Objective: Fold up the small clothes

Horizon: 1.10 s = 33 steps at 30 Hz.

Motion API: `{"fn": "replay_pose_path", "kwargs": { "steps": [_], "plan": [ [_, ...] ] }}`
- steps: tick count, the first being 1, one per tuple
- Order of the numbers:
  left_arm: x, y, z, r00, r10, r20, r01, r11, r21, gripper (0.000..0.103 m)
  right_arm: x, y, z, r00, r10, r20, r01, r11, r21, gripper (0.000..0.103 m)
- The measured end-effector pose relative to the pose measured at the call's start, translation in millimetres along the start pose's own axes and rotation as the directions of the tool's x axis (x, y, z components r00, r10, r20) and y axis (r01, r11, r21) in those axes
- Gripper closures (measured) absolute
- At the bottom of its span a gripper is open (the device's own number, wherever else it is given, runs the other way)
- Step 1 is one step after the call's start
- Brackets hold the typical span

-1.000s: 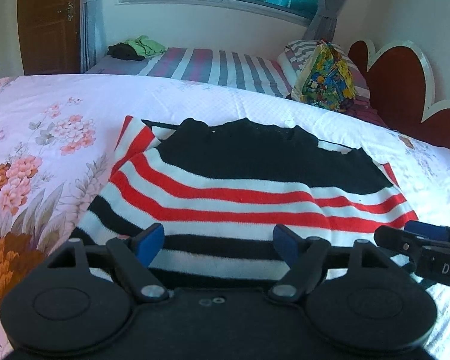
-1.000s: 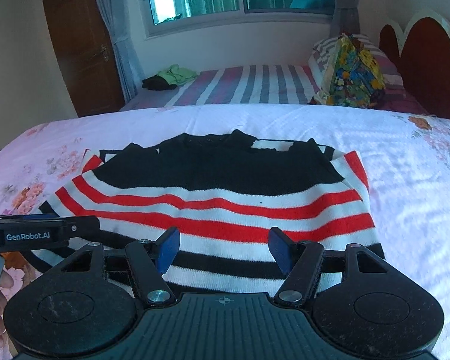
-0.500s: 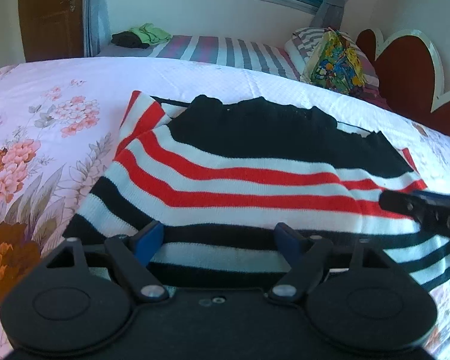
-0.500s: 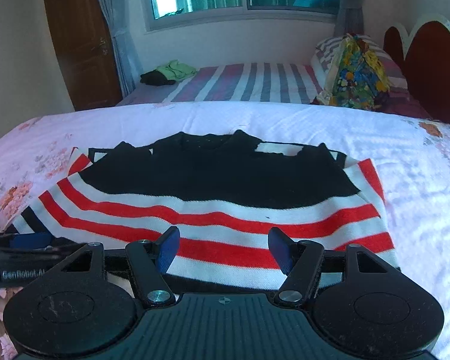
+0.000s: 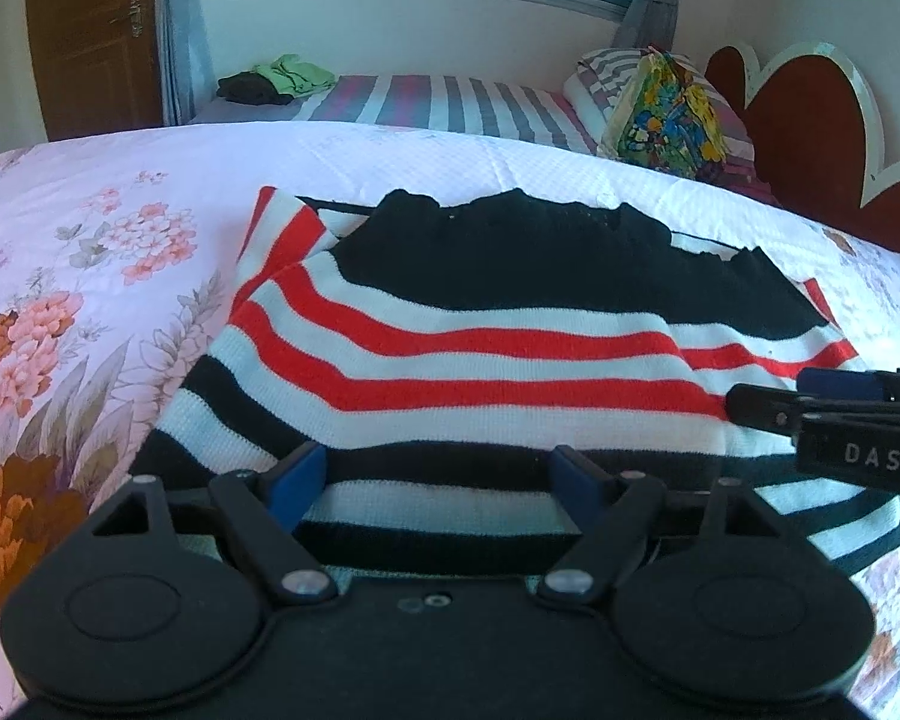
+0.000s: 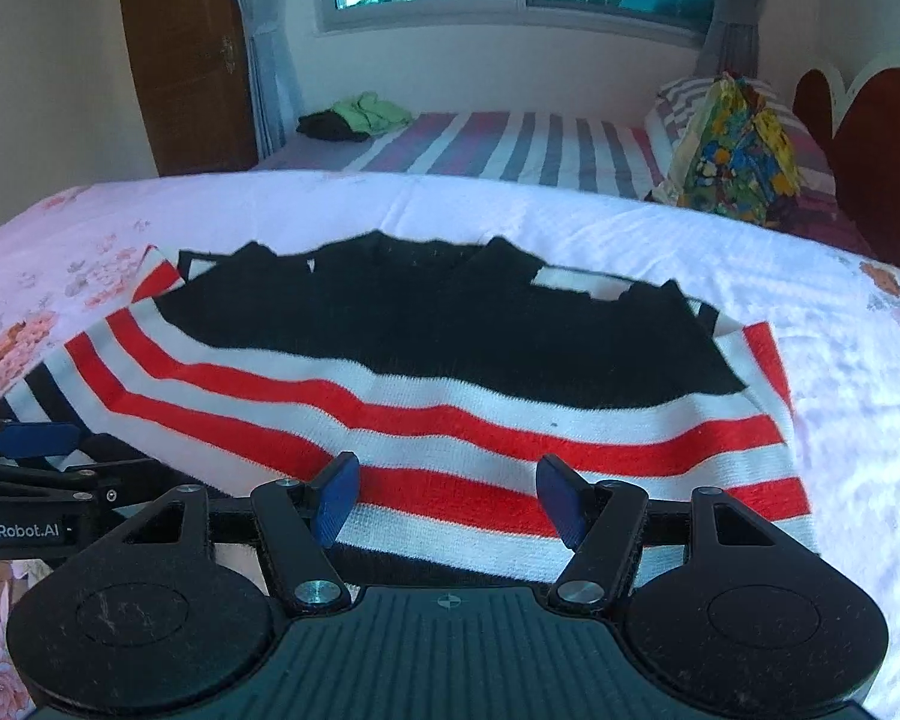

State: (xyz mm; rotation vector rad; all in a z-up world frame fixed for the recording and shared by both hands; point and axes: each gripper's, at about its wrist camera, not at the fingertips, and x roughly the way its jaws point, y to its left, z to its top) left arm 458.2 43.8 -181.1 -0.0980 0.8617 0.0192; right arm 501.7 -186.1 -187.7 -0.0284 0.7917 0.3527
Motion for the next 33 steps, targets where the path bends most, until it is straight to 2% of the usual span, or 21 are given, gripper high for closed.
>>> {"fn": "replay_pose_path", "kwargs": {
  "steps": [4,8,10,15,19,22,25,29,33],
  "plan": [
    [-13.8,0.6,-0.6,1.000,-0.004,0.008,0.004,1.000,-0.015,0.022,-6.7,-3.1,-0.8,0.999,-0.027,0.039,0.026,0.999,0.024,0.038],
    [-26.3,10.2,-7.1,1.000,-0.031,0.004,0.031,0.996,-0.089,0.016,8.5,-2.3,-7.4,0.999,-0.013,-0.035,0.013,1.000,-0.003,0.038],
    [-31.3,16.9,-11.5,0.999,-0.051,-0.004,0.050,0.989,-0.140,0.015,8.2,-3.5,-7.3,0.999,-0.014,-0.033,0.014,1.000,0.002,0.038],
    [-44.0,32.1,-21.9,0.997,-0.078,-0.016,0.072,0.970,-0.232,0.014,-8.6,-6.3,-4.1,1.000,0.007,0.027,-0.008,0.998,0.056,0.038],
    [-44.7,48.6,-32.6,0.990,-0.140,-0.013,0.124,0.914,-0.386,0.009,-8.4,-0.2,-7.1,1.000,0.016,0.004,-0.016,0.999,0.030,0.038],
    [-37.5,55.8,-38.4,0.985,-0.167,-0.035,0.132,0.877,-0.461,0.008,-13.3,-0.5,-4.9,0.999,0.008,0.045,-0.011,0.998,0.062,0.038],
    [-27.9,63.8,-45.1,0.980,-0.198,-0.037,0.147,0.829,-0.539,0.009,-10.9,0.9,2.7,0.998,-0.009,0.062,0.005,0.998,0.068,0.038],
    [-12.9,74.1,-38.6,0.972,-0.229,0.045,0.209,0.766,-0.608,0.009,16.3,11.8,-4.5,0.999,-0.037,-0.026,0.037,0.999,-0.014,0.038],
    [6.1,77.2,-32.9,0.967,-0.227,0.111,0.245,0.730,-0.638,0.010,18.8,14.3,-8.8,0.999,-0.035,-0.013,0.035,0.999,-0.025,0.038]
  ]
}}
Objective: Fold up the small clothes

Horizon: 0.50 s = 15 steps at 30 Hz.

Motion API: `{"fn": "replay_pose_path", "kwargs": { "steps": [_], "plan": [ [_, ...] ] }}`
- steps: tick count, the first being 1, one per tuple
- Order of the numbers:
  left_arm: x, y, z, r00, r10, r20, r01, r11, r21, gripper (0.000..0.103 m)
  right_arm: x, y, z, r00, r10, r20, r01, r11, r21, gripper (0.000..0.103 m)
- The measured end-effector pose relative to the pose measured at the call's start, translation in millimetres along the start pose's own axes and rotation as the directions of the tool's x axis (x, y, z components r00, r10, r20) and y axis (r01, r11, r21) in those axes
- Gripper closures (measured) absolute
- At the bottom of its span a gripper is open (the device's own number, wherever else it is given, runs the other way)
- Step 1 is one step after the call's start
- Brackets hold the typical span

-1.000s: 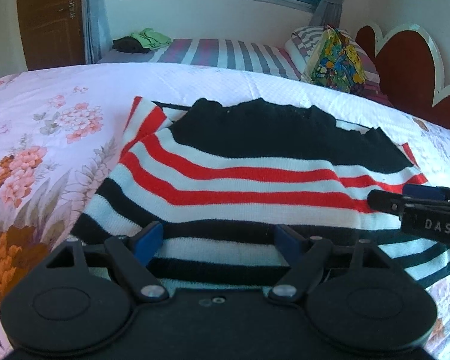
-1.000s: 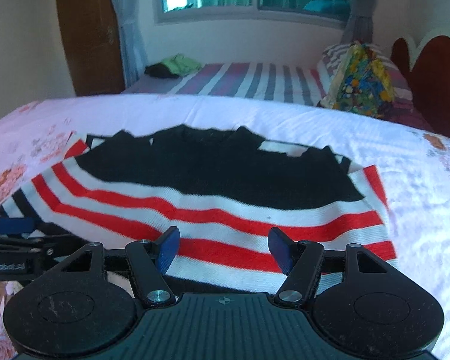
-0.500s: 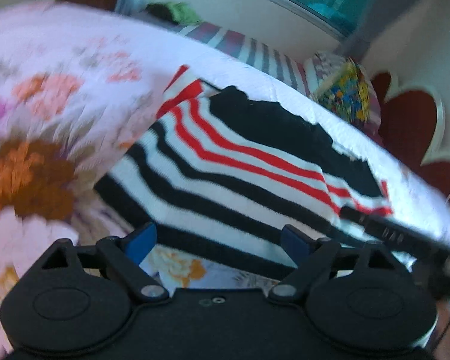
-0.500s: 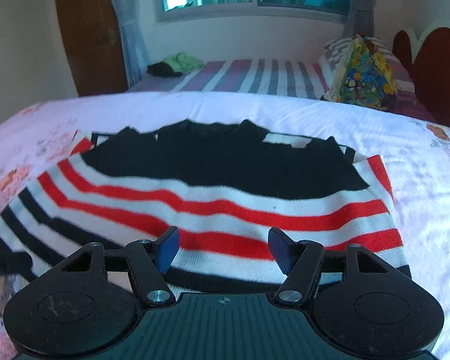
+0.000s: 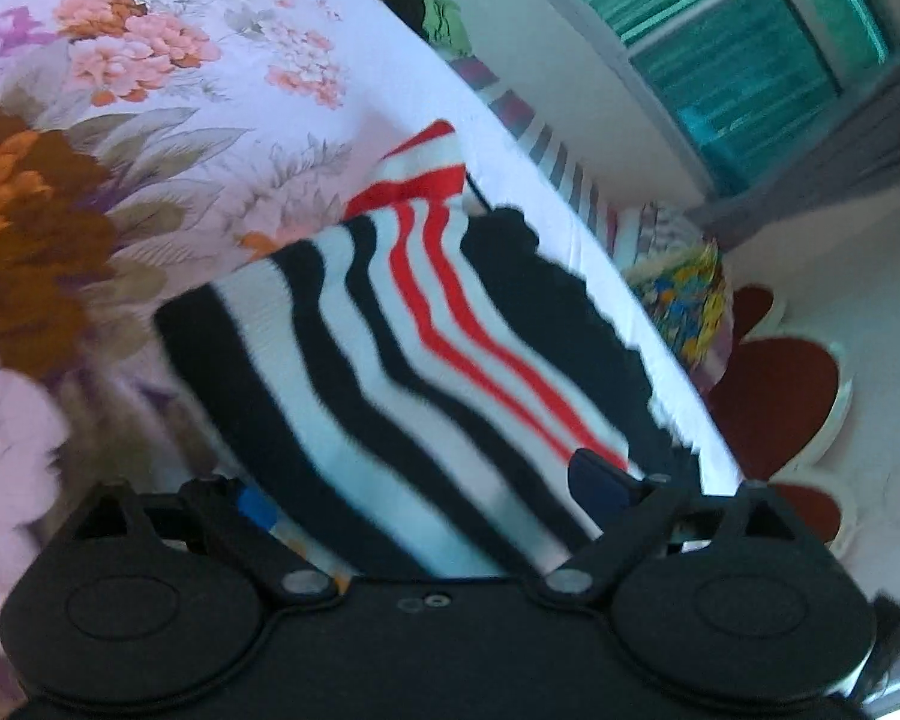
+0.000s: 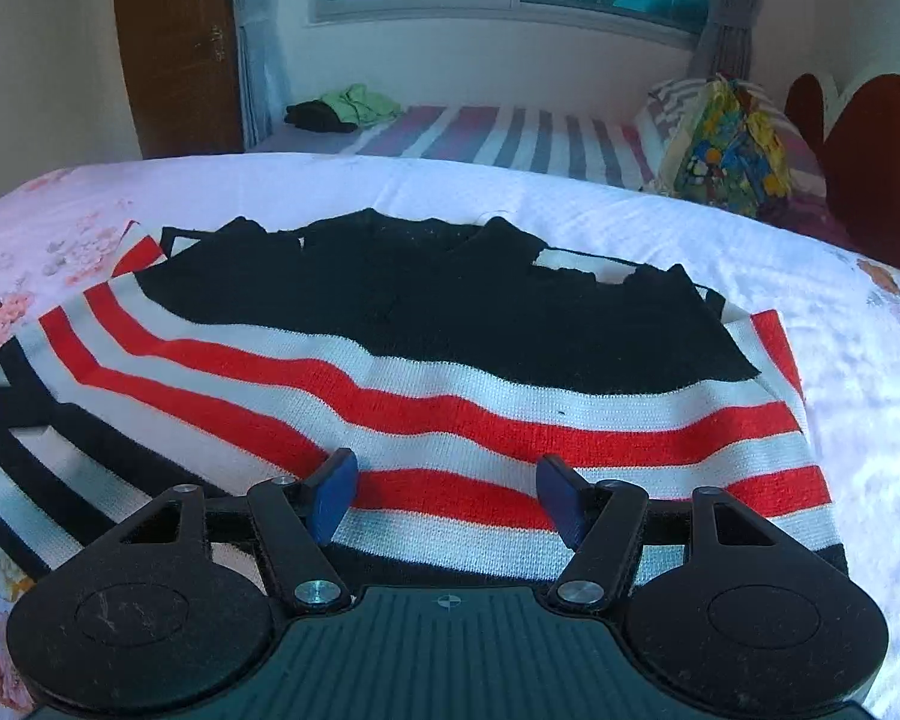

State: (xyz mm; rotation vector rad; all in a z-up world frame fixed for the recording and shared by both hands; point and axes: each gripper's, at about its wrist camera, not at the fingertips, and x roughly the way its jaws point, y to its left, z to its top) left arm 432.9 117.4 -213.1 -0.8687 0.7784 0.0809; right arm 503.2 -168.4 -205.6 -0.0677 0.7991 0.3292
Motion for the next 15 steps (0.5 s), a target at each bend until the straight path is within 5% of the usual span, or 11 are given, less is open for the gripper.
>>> {"fn": "replay_pose_path", "kwargs": {
  "steps": [5,10,15],
  "plan": [
    [12.5,-0.7,3.9,0.997,-0.025,0.070,0.025,1.000,-0.007,0.015,3.0,5.8,-10.5,1.000,-0.005,0.029,0.005,1.000,-0.012,0.038],
    [16.3,9.8,3.5,0.995,-0.025,0.095,0.029,0.999,-0.041,0.064,2.6,1.1,-13.8,0.998,-0.002,0.065,0.002,1.000,0.006,0.035],
    [10.7,6.4,0.8,0.993,-0.044,0.112,0.047,0.998,-0.031,0.075,-1.9,-5.2,-11.0,0.998,0.011,0.065,-0.013,1.000,0.020,0.034]
  ]
}}
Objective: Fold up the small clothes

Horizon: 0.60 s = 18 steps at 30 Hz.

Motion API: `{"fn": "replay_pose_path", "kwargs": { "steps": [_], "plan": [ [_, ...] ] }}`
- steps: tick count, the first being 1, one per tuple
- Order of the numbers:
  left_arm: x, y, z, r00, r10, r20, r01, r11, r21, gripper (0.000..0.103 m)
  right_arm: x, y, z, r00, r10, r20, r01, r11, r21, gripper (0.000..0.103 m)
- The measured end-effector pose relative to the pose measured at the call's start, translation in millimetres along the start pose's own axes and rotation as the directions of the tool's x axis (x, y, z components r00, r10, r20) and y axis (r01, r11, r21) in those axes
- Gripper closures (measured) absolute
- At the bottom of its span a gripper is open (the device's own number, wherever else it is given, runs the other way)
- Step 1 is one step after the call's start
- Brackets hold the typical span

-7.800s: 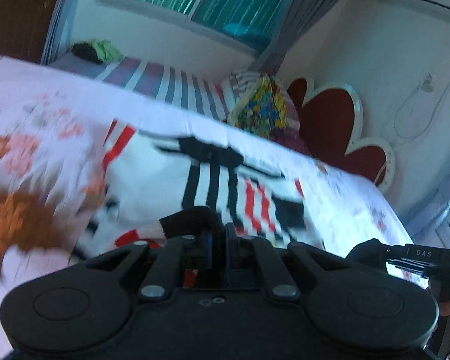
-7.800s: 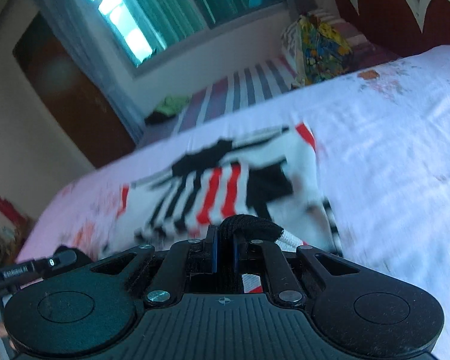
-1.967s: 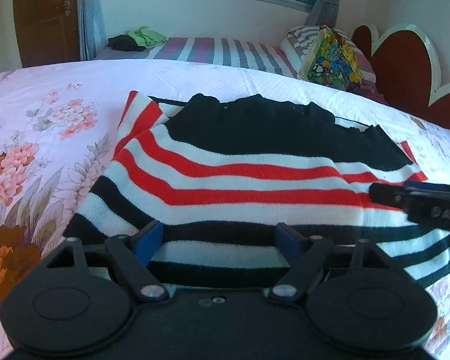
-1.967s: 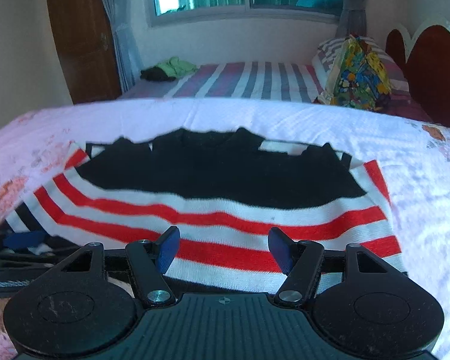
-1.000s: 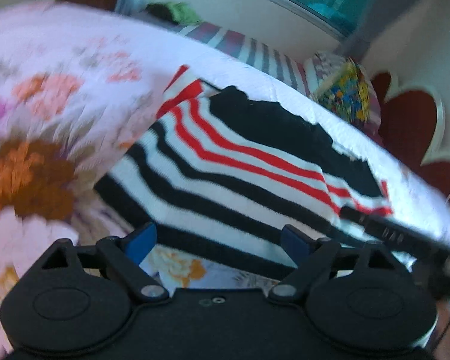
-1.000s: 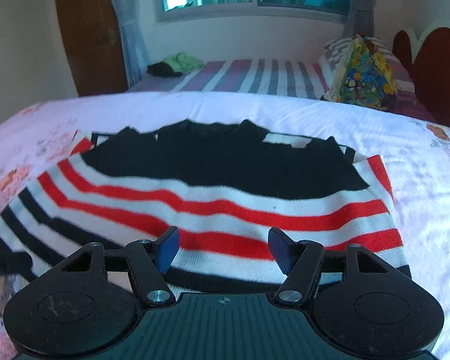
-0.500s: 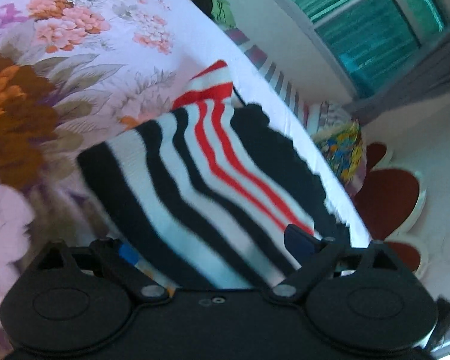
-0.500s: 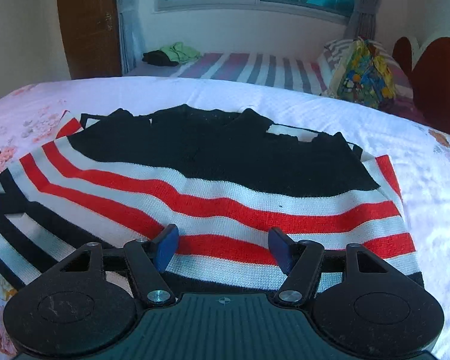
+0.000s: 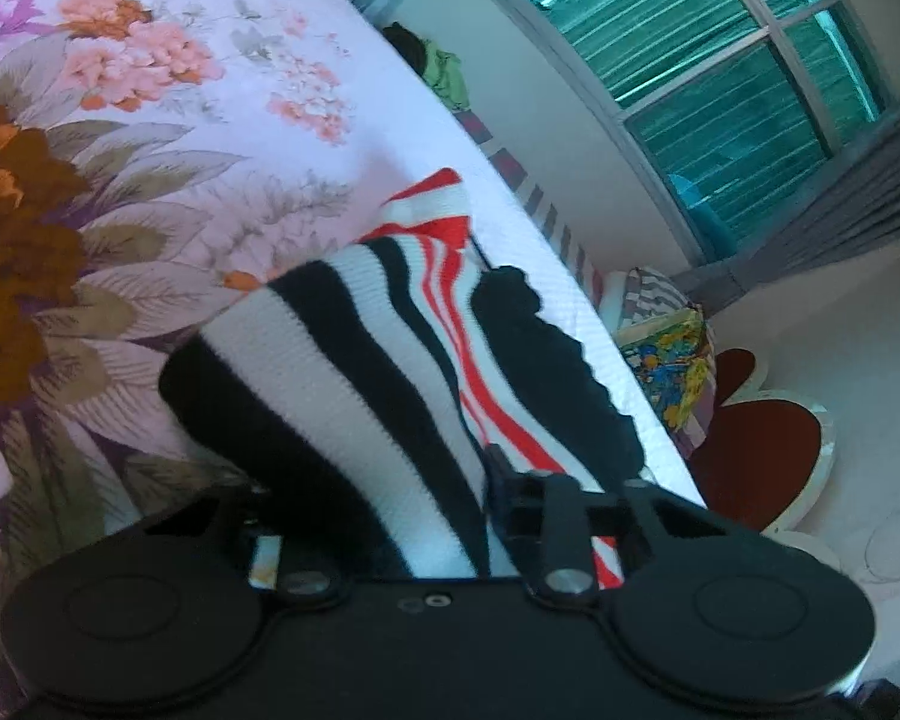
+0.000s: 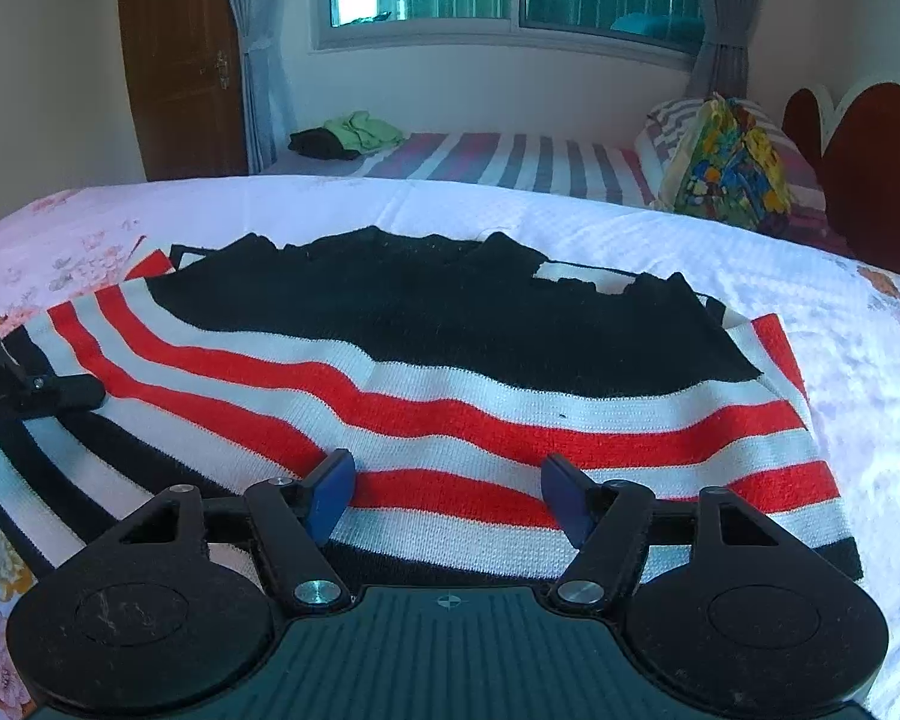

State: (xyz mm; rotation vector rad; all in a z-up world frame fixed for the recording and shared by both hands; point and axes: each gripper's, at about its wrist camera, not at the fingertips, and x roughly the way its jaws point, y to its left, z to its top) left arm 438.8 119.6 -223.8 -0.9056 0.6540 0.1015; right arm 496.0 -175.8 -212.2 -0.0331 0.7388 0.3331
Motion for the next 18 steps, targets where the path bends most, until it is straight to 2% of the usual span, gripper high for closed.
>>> {"fn": "replay_pose_path", "kwargs": {
  "steps": [2,4,6,9,13,15,18],
  "plan": [
    [-7.8,-10.7,-0.7,1.000,-0.011,0.027,0.010,0.999,0.051,0.077,-3.4,-4.1,2.5,1.000,0.007,0.005,-0.007,1.000,0.015,0.034],
    [-15.9,-30.0,-1.5,0.998,-0.037,0.054,0.029,0.989,0.143,0.077,-9.5,-9.0,3.6,1.000,0.001,0.020,-0.002,0.999,0.042,0.034],
    [-23.0,-57.0,-3.0,0.995,-0.075,0.069,0.054,0.962,0.268,0.077,-19.5,-16.9,2.9,0.999,-0.007,0.047,0.004,0.997,0.074,0.034],
    [-27.1,-102.2,-10.1,0.986,-0.159,0.041,0.125,0.891,0.436,0.077,-36.9,-33.6,4.1,0.996,-0.030,0.079,0.020,0.993,0.118,0.034],
    [-16.8,-160.0,-40.4,0.966,-0.247,-0.074,0.243,0.773,0.586,0.077,-61.3,-61.5,1.8,0.994,-0.071,0.079,0.058,0.986,0.157,0.034],
    [-2.0,-184.2,-65.3,0.953,-0.256,-0.165,0.301,0.711,0.635,0.077,-73.6,-76.2,-2.3,0.992,-0.109,0.071,0.096,0.981,0.168,0.034],
    [29.4,-205.1,-107.2,0.942,-0.183,-0.282,0.331,0.655,0.680,0.077,-89.2,-98.2,-15.5,0.987,-0.156,0.042,0.145,0.970,0.196,0.034]
  ]
}}
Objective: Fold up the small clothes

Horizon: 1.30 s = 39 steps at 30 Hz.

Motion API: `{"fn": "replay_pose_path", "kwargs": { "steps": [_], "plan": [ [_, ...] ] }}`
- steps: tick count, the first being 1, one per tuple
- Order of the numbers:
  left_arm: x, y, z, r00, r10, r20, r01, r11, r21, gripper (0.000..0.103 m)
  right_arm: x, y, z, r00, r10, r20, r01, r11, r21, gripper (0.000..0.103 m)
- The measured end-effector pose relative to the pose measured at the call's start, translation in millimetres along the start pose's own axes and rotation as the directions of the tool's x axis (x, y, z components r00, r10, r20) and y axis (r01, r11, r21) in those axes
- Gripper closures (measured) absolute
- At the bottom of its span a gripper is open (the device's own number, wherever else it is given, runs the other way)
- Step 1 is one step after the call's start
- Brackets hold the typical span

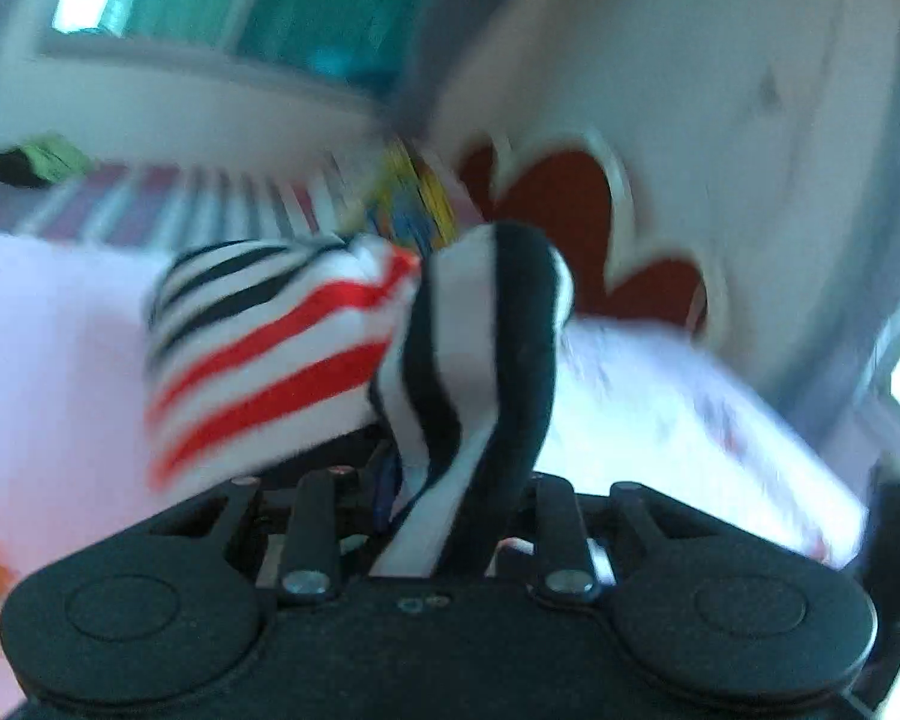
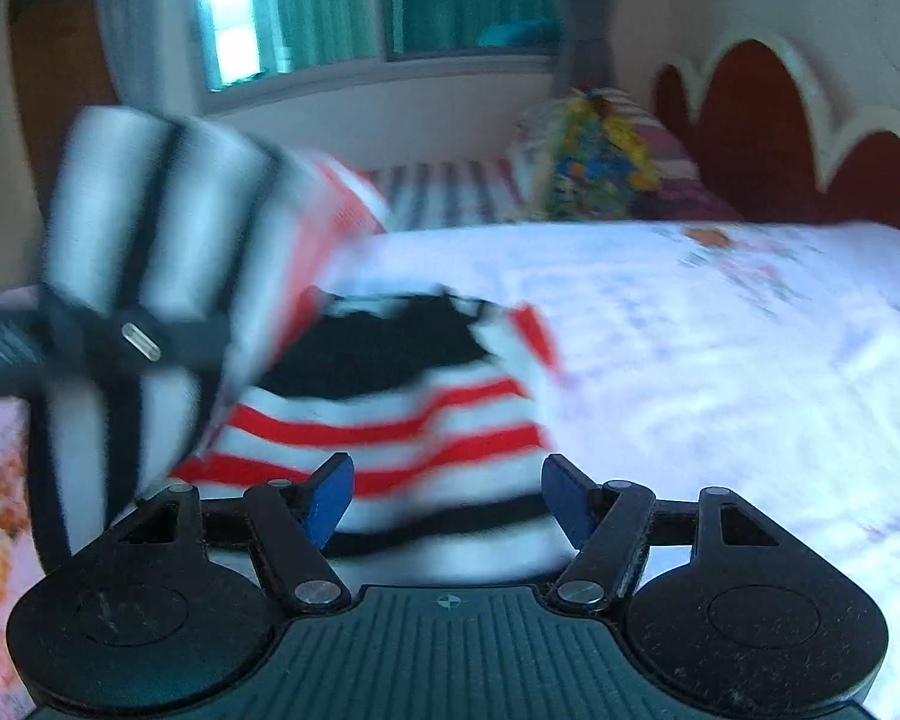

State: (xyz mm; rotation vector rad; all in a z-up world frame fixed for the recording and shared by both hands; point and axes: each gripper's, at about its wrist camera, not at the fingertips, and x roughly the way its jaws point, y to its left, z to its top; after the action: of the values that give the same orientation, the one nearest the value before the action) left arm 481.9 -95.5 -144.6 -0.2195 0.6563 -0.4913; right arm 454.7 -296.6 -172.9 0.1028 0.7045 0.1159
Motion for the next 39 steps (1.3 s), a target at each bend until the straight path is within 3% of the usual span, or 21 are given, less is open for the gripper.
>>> {"fn": "replay_pose_path", "kwargs": {
  "steps": [2,5,7,9,12,16,18,21,26,29,32,36,37,38,39],
  "plan": [
    [28.9,-14.5,-12.8,0.993,-0.003,-0.120,0.008,0.999,0.040,0.074,-8.0,-15.8,-8.4,0.999,-0.024,-0.024,0.024,1.000,0.018,0.034],
    [31.3,-25.9,-20.6,0.994,0.018,-0.106,-0.008,0.995,0.097,0.065,-21.9,-32.9,-19.1,0.998,-0.034,-0.043,0.035,0.999,0.025,0.034],
    [21.4,-23.2,-17.4,0.993,-0.015,-0.114,0.021,0.998,0.051,0.044,-31.8,-43.3,-21.8,0.999,-0.019,-0.045,0.022,0.998,0.057,0.034],
    [7.0,-23.8,-15.2,0.993,-0.037,-0.111,0.039,0.999,0.012,0.032,-40.6,-51.4,-21.3,0.999,-0.019,-0.044,0.023,0.996,0.086,0.034],
    [-16.2,-27.6,-19.9,0.992,-0.059,-0.108,0.060,0.998,0.009,0.031,-52.8,-62.2,-16.4,0.999,-0.013,-0.034,0.017,0.991,0.129,0.034],
    [-45.1,-9.1,-11.9,0.997,-0.062,-0.037,0.060,0.997,-0.048,0.026,-72.3,-69.3,-4.1,1.000,0.000,-0.005,0.001,0.986,0.169,0.034],
    [-51.5,5.1,-3.4,1.000,0.012,-0.008,-0.012,0.998,-0.064,0.025,-78.1,-69.4,1.9,1.000,0.028,0.006,-0.028,0.982,0.189,0.034],
    [-40.4,29.2,5.2,0.991,0.128,-0.027,-0.130,0.987,-0.091,0.026,-71.0,-58.9,12.7,0.995,0.098,-0.008,-0.095,0.978,0.184,0.034],
    [-10.8,54.5,7.9,0.979,0.194,-0.064,-0.201,0.970,-0.136,0.027,-33.1,-42.5,24.7,0.969,0.236,-0.071,-0.216,0.952,0.218,0.034],
    [13.2,55.7,-6.0,0.977,0.163,-0.134,-0.178,0.978,-0.110,0.028,-8.8,-34.8,27.1,0.962,0.247,-0.116,-0.220,0.954,0.201,0.034],
    [15.1,50.7,-15.9,0.978,0.159,-0.133,-0.170,0.982,-0.077,0.027,3.7,-27.2,29.4,0.957,0.252,-0.143,-0.231,0.962,0.148,0.034],
    [14.4,56.8,-20.9,0.982,0.141,-0.129,-0.155,0.982,-0.107,0.026,9.8,-23.7,32.0,0.971,0.207,-0.121,-0.196,0.976,0.094,0.034],
    [13.8,57.0,-21.6,0.982,0.138,-0.129,-0.152,0.982,-0.108,0.026,14.0,-24.5,32.3,0.972,0.203,-0.117,-0.191,0.976,0.106,0.030],
    [12.8,55.8,-23.2,0.983,0.141,-0.121,-0.153,0.983,-0.099,0.026,17.3,-26.8,33.6,0.976,0.190,-0.104,-0.177,0.976,0.126,0.021],
    [11.8,54.6,-23.2,0.982,0.147,-0.115,-0.157,0.984,-0.086,0.026,22.4,-29.3,35.3,0.979,0.179,-0.094,-0.164,0.976,0.145,0.019]
  ]
}}
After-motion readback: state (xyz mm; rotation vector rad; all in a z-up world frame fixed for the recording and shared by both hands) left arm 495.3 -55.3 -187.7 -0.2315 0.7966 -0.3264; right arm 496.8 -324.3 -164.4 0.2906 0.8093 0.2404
